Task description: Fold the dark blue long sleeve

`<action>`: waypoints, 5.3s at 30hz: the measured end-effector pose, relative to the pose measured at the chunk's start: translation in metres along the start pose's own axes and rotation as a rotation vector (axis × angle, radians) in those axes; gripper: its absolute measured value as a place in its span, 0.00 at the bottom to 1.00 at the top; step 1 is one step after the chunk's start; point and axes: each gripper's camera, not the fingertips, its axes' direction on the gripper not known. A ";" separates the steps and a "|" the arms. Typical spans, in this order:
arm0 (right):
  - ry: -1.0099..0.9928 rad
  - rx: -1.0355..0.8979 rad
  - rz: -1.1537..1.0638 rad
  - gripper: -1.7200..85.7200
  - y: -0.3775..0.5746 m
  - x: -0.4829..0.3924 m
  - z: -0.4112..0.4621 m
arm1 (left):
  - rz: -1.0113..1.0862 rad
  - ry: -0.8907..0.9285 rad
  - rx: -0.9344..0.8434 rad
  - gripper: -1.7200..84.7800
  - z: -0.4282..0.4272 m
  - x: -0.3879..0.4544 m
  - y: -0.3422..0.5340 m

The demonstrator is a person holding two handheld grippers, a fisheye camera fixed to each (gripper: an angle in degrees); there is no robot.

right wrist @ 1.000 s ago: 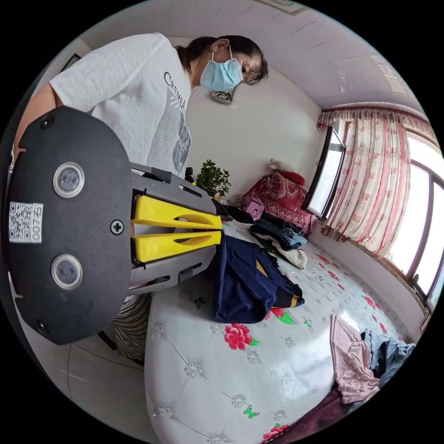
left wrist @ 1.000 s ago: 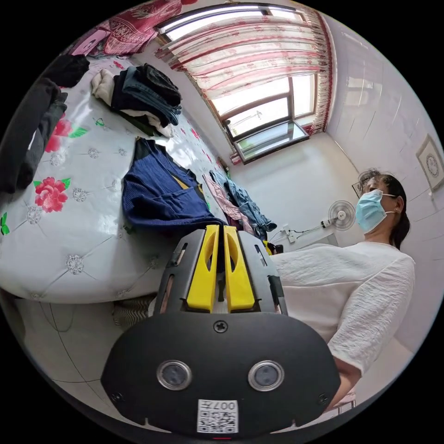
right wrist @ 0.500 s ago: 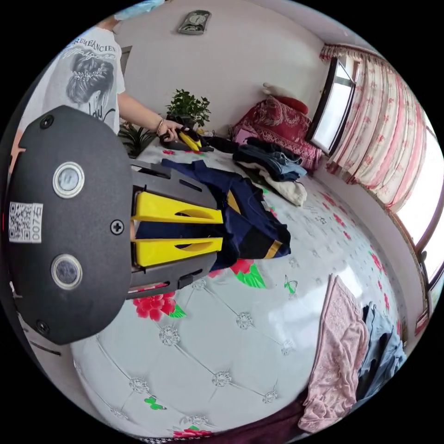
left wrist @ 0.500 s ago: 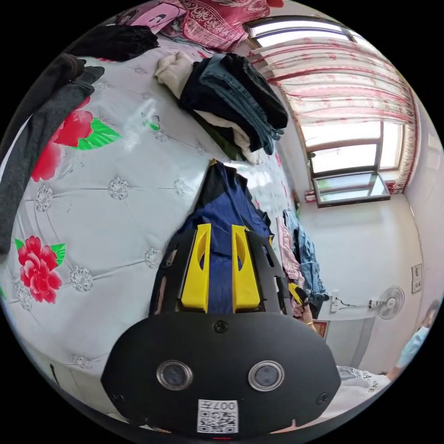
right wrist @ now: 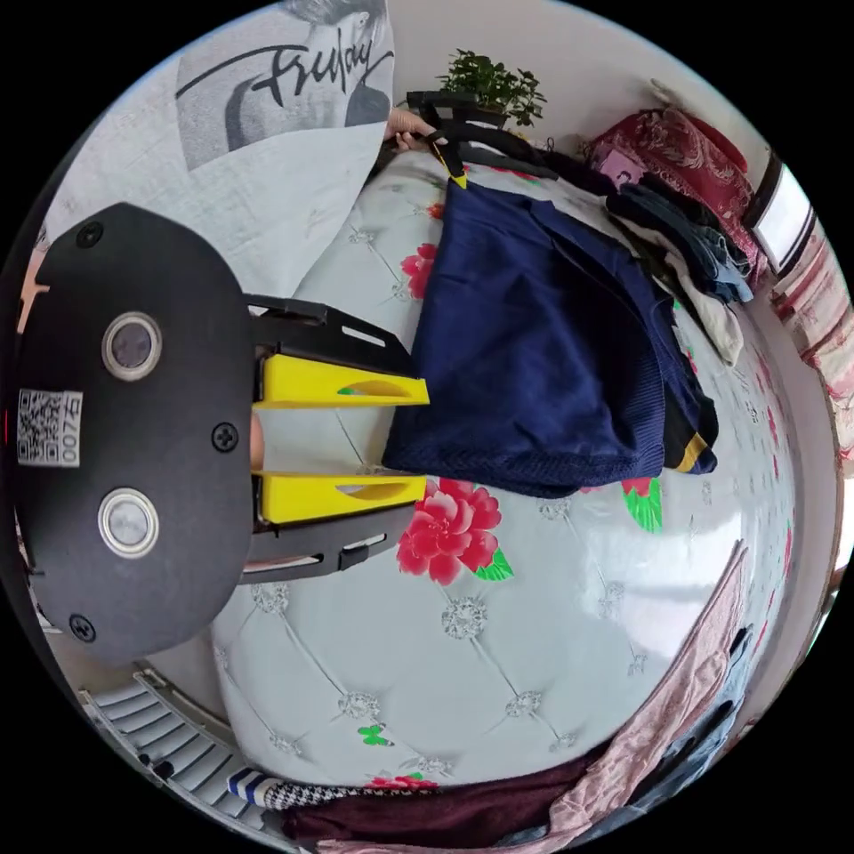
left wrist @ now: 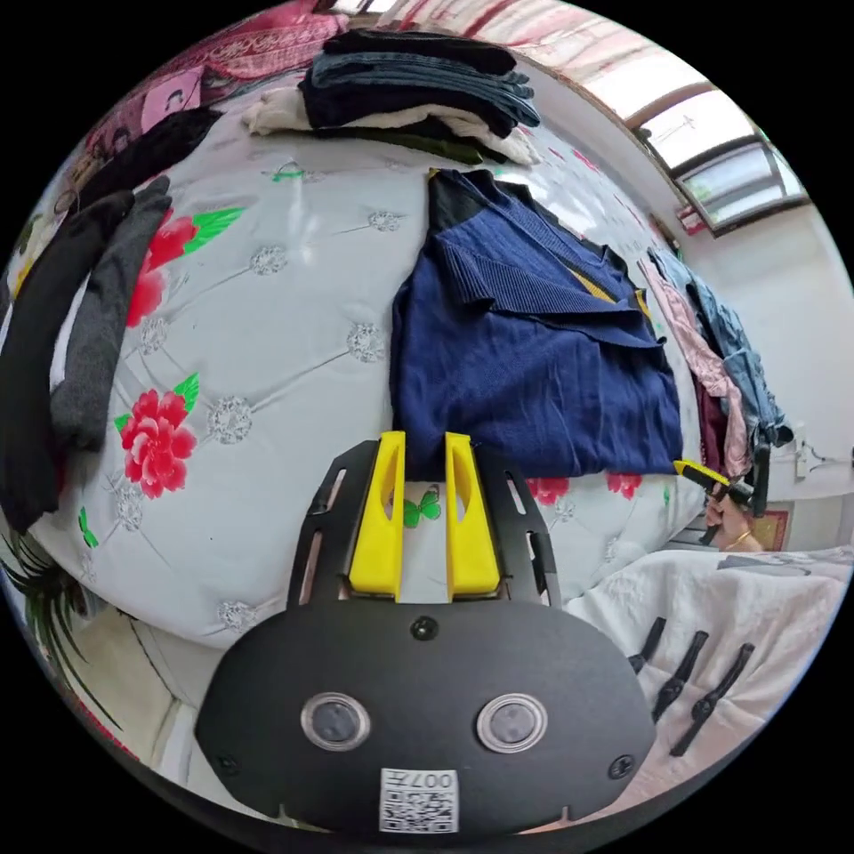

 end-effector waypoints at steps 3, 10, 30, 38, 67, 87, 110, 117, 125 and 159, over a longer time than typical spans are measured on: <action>-0.024 -0.057 -0.124 0.05 -0.014 -0.021 0.010 | 0.076 0.020 -0.081 0.06 0.016 0.008 -0.017; -0.166 0.112 -0.152 0.03 0.041 -0.009 -0.040 | -0.006 0.164 -0.126 0.03 0.009 -0.016 0.023; -0.050 0.111 -0.263 0.03 -0.024 -0.120 0.042 | 0.531 0.324 -0.417 0.02 0.137 0.099 -0.048; 0.064 0.165 -0.082 0.04 -0.071 -0.120 0.064 | 0.140 0.219 -0.115 0.01 0.130 0.031 -0.115; -0.082 -0.016 0.035 0.13 0.125 -0.023 0.013 | -0.015 0.124 -0.160 0.14 0.096 0.045 0.048; -0.675 0.166 0.089 0.02 0.098 0.126 -0.106 | -0.045 0.655 -0.202 0.06 0.005 -0.001 -0.036; -0.634 0.373 0.587 0.12 -0.058 0.279 -0.064 | -0.378 0.453 0.092 0.13 -0.011 -0.067 -0.188; -0.761 0.428 0.635 0.13 -0.081 0.283 -0.034 | -0.468 0.514 0.079 0.14 -0.018 -0.076 -0.145; -0.534 0.395 0.164 0.12 -0.227 0.180 -0.097 | -0.514 0.541 0.104 0.15 -0.044 -0.095 -0.139; -0.881 -0.025 0.053 0.10 -0.323 0.068 0.077 | -0.497 0.909 0.208 0.11 -0.065 -0.114 -0.089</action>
